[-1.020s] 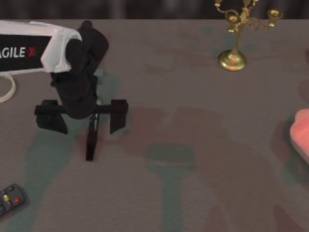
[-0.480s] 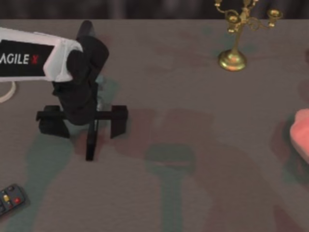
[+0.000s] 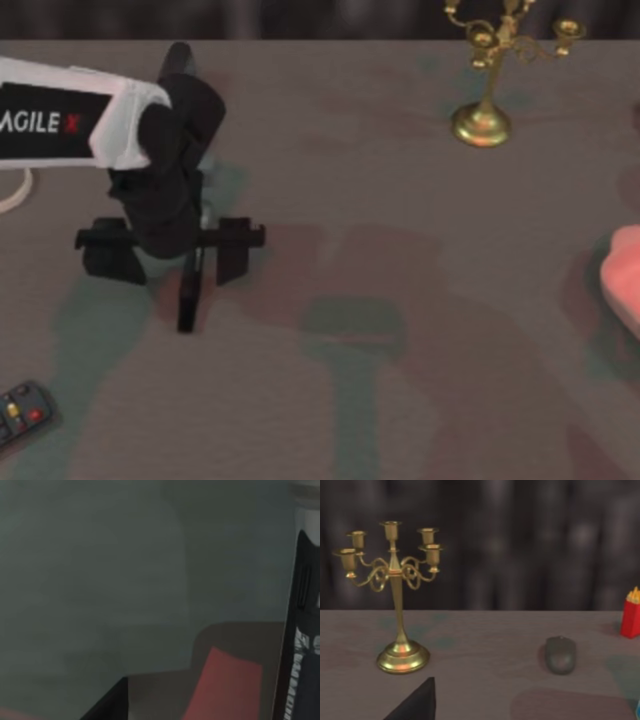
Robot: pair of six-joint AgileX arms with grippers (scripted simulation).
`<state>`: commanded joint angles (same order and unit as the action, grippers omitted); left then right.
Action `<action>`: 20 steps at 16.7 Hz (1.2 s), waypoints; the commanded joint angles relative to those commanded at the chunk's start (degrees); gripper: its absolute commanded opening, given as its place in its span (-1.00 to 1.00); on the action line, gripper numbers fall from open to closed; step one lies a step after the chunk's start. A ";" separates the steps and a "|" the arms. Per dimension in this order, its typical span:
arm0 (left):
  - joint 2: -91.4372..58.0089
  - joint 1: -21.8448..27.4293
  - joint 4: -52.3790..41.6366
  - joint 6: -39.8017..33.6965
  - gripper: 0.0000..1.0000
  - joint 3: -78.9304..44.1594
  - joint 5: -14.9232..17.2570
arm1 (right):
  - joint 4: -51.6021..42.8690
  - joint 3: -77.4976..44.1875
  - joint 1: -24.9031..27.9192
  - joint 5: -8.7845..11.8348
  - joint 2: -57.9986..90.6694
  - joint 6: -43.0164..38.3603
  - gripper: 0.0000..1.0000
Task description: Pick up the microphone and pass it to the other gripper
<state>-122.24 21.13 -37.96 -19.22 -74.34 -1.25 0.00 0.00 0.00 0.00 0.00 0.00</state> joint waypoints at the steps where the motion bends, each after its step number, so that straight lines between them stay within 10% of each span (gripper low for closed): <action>1: 0.00 0.00 0.00 0.00 -0.51 0.00 0.00 | 0.00 0.00 0.00 0.00 0.00 0.00 1.00; 5: 0.00 0.00 0.00 0.00 -1.00 0.00 0.00 | 0.00 0.00 0.00 0.00 0.00 0.00 1.00; 20: 5.88 -0.16 10.68 3.78 -1.00 1.54 3.57 | 0.00 0.00 0.00 0.00 0.00 0.00 1.00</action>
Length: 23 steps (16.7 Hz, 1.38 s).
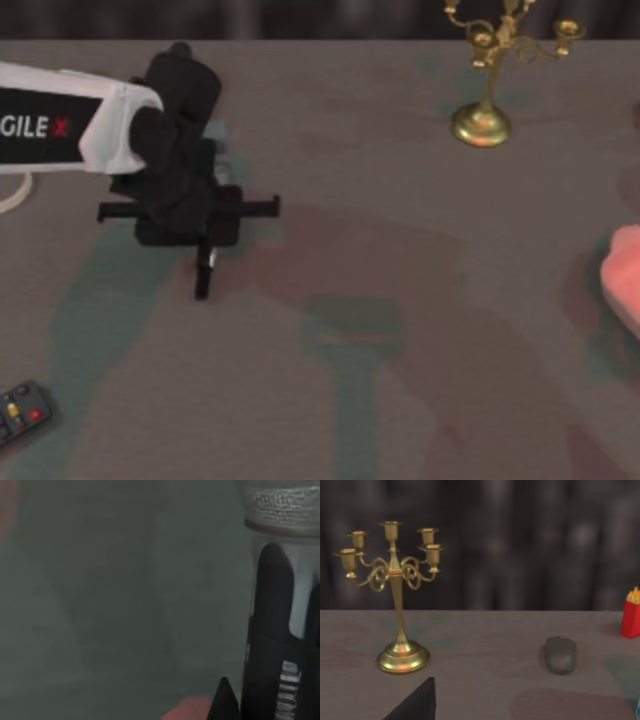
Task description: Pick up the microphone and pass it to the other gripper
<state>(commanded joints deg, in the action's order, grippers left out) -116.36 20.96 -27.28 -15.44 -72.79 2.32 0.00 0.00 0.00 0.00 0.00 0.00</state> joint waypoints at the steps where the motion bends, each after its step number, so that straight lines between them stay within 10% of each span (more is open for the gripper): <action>1: 0.74 -0.12 3.80 0.83 -1.00 0.97 1.36 | 0.00 0.00 0.00 0.00 0.00 0.00 1.00; 14: 15.28 -2.23 65.45 14.20 -1.00 18.87 22.33 | 0.00 0.00 0.00 0.00 0.00 0.00 1.00; 23: 18.51 -2.29 72.60 16.47 -1.00 20.76 25.20 | 0.00 0.00 0.00 0.00 0.00 0.00 1.00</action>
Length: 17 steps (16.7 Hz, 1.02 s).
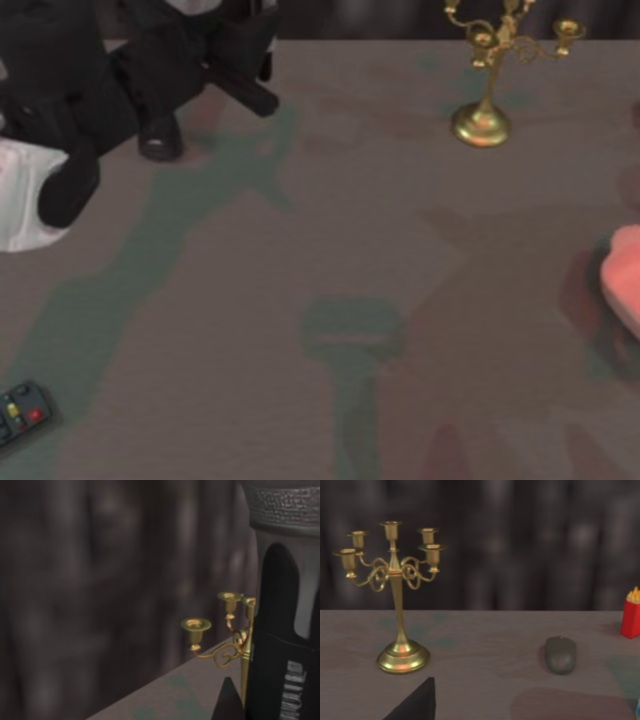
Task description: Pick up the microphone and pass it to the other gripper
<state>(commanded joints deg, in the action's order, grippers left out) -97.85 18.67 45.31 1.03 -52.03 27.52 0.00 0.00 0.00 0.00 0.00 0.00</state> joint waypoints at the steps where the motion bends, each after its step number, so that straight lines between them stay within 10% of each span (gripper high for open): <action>1: 0.13 0.18 -0.02 -0.01 -1.00 0.06 -0.18 | 0.00 0.00 0.00 0.00 0.00 0.00 1.00; 10: 10.55 16.13 -1.71 -0.79 -1.00 5.45 -17.42 | 0.00 0.00 0.00 0.00 0.00 0.00 1.00; 17: 11.53 17.38 -1.78 -0.81 -1.00 5.77 -18.69 | 0.00 0.00 0.00 0.00 0.00 0.00 1.00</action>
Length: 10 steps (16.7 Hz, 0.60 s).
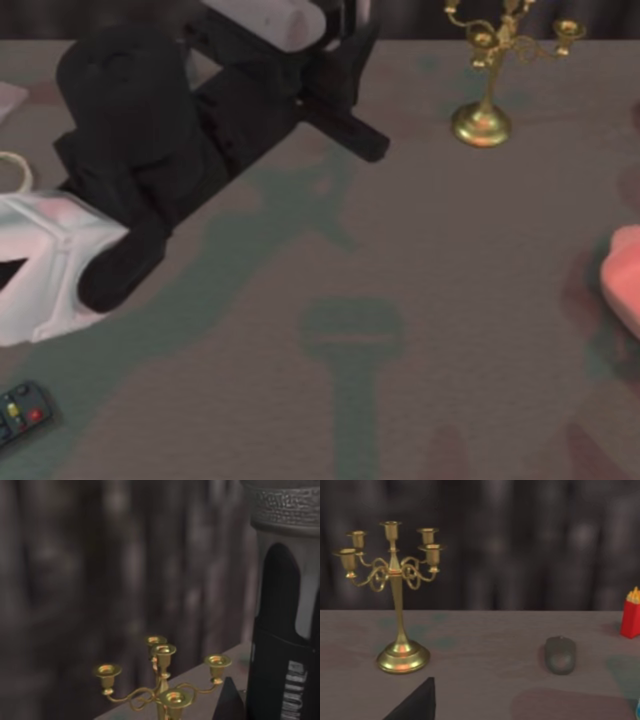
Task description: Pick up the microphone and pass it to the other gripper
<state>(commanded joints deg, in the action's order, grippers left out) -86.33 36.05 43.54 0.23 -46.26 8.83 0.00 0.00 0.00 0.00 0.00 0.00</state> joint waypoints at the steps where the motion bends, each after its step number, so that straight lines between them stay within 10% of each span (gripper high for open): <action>1: 0.09 0.08 0.00 -0.02 -1.00 0.09 -0.07 | 0.00 0.00 0.00 0.00 0.00 0.00 1.00; 10: 0.10 0.09 0.00 -0.02 -1.00 0.09 -0.08 | 3.22 -6.63 7.37 -1.22 9.33 0.37 1.00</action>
<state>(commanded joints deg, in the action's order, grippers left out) -86.23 36.14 43.53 0.21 -46.17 8.76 3.22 -6.63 7.37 -1.22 9.33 0.37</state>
